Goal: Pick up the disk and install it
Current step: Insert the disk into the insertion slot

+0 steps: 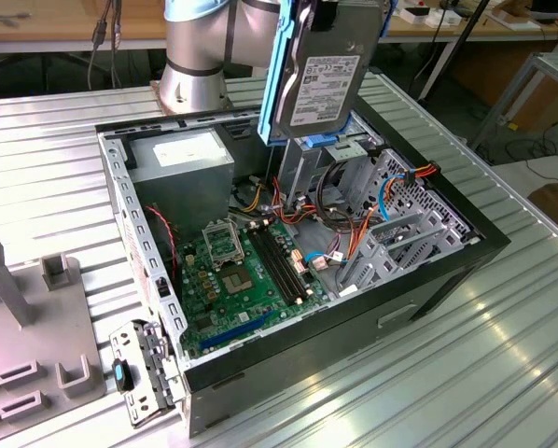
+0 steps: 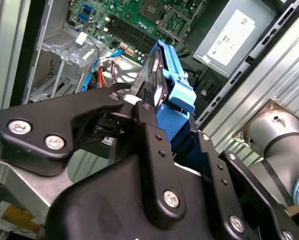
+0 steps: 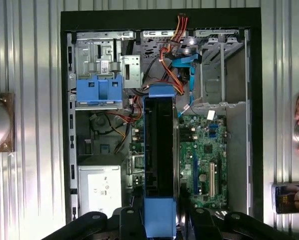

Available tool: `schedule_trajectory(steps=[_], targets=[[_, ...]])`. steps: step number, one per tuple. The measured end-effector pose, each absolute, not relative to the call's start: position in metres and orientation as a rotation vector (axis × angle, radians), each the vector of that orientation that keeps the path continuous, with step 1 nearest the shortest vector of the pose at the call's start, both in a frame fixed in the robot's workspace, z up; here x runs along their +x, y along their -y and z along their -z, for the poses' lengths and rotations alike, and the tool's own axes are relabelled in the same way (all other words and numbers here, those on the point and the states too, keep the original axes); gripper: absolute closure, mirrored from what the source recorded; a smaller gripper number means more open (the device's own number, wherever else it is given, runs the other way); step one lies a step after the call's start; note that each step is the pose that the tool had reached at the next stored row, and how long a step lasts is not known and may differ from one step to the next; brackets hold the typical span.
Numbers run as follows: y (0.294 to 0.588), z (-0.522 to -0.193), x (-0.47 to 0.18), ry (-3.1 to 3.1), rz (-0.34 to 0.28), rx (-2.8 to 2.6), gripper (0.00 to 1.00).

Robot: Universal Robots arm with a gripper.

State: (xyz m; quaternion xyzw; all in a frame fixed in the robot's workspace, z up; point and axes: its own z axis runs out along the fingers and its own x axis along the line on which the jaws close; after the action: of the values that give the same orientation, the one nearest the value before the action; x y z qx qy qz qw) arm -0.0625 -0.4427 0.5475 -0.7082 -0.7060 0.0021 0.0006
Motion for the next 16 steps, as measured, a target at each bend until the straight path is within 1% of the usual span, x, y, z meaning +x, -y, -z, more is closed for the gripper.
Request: schedule_trajectory(steps=[2,7,13,16], targets=[[0.445,-0.547,-0.062,2.241,-0.007,-2.201,0.63],[0.467,-0.547,-0.060,2.244,-0.007,-2.197,0.63],[0.483,-0.546,-0.057,2.244,-0.007,-2.197,0.63],[0.496,-0.545,-0.053,2.244,-0.007,-2.197,0.63]])
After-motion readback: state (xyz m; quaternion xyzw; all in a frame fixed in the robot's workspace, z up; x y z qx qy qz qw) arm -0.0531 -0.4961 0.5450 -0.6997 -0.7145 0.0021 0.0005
